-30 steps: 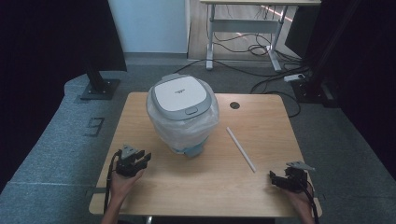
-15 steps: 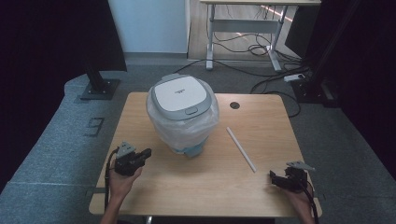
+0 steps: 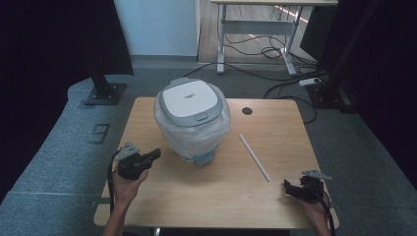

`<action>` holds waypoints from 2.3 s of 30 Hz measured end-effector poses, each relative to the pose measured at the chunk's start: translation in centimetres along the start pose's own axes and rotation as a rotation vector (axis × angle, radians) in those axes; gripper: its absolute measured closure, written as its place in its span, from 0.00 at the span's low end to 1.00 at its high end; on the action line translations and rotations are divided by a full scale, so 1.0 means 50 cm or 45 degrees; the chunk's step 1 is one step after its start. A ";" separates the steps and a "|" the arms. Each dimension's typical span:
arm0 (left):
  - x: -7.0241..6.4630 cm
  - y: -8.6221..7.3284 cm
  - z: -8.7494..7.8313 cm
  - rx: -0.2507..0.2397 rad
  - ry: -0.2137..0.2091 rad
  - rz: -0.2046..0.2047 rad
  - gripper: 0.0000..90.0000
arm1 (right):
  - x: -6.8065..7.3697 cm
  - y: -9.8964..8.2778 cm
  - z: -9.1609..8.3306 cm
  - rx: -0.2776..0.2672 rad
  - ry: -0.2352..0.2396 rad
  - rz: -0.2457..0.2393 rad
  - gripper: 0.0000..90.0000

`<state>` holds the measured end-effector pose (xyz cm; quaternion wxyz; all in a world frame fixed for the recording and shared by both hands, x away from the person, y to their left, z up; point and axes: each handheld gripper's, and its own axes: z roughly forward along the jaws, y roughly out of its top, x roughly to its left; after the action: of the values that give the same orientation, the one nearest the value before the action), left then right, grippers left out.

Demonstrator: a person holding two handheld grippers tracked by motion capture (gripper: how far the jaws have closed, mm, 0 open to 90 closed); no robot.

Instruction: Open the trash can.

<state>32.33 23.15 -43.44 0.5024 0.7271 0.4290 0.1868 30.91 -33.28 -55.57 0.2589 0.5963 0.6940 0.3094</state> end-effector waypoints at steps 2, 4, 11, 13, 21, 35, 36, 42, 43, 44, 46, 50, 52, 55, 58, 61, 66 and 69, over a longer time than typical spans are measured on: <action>-0.004 0.007 -0.001 -0.005 -0.011 0.003 1.00 | 0.000 0.000 0.000 0.000 -0.001 0.000 0.14; -0.007 0.014 -0.003 -0.012 -0.015 0.009 1.00 | 0.000 0.000 0.000 0.000 -0.002 0.001 0.14; -0.019 0.044 -0.013 -0.055 -0.032 0.020 1.00 | 0.000 0.000 0.000 0.000 -0.004 0.002 0.14; -0.022 0.054 -0.015 -0.067 -0.036 0.022 1.00 | 0.000 0.000 0.000 0.000 -0.004 0.002 0.14; -0.038 0.086 -0.019 -0.099 -0.055 0.053 1.00 | 0.001 0.000 0.000 0.000 -0.004 0.002 0.14; -0.069 0.143 -0.011 -0.142 -0.096 0.093 1.00 | 0.000 0.000 0.000 0.000 -0.004 0.002 0.14; -0.069 0.143 -0.011 -0.142 -0.096 0.093 1.00 | 0.000 0.000 0.000 0.000 -0.004 0.002 0.14; -0.074 0.167 -0.010 -0.165 -0.097 0.085 1.00 | 0.000 0.000 0.000 0.000 -0.004 0.002 0.14; -0.075 0.170 -0.009 -0.166 -0.100 0.093 1.00 | 0.000 0.000 0.000 0.000 -0.004 0.002 0.14; -0.076 0.173 -0.007 -0.163 -0.101 0.097 1.00 | 0.000 0.000 0.000 0.000 -0.004 0.002 0.14; -0.078 0.178 -0.004 -0.161 -0.105 0.104 1.00 | 0.000 0.000 0.000 0.001 -0.004 0.002 0.14; -0.083 0.188 0.004 -0.155 -0.117 0.110 1.00 | 0.000 0.000 0.000 0.001 -0.004 0.003 0.14; -0.088 0.194 0.009 -0.151 -0.121 0.116 1.00 | 0.001 0.000 0.000 0.000 -0.003 0.004 0.14; -0.093 0.201 0.015 -0.150 -0.126 0.123 1.00 | 0.001 0.000 0.000 0.000 -0.003 0.004 0.14; -0.097 0.210 0.022 -0.148 -0.134 0.125 1.00 | 0.000 0.000 0.000 -0.001 -0.004 0.001 0.14; -0.102 0.216 0.030 -0.145 -0.140 0.129 1.00 | 0.001 0.000 0.000 0.001 -0.004 0.004 0.14; -0.110 0.225 0.041 -0.136 -0.139 0.149 1.00 | 0.001 0.000 0.000 0.001 -0.004 0.004 0.14; -0.112 0.231 0.046 -0.135 -0.146 0.153 1.00 | 0.001 0.000 0.000 0.001 -0.004 0.005 0.14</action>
<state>35.81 15.84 -33.24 0.5520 0.7333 0.3446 0.1971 30.90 -33.25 -55.55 0.2593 0.5981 0.6927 0.3087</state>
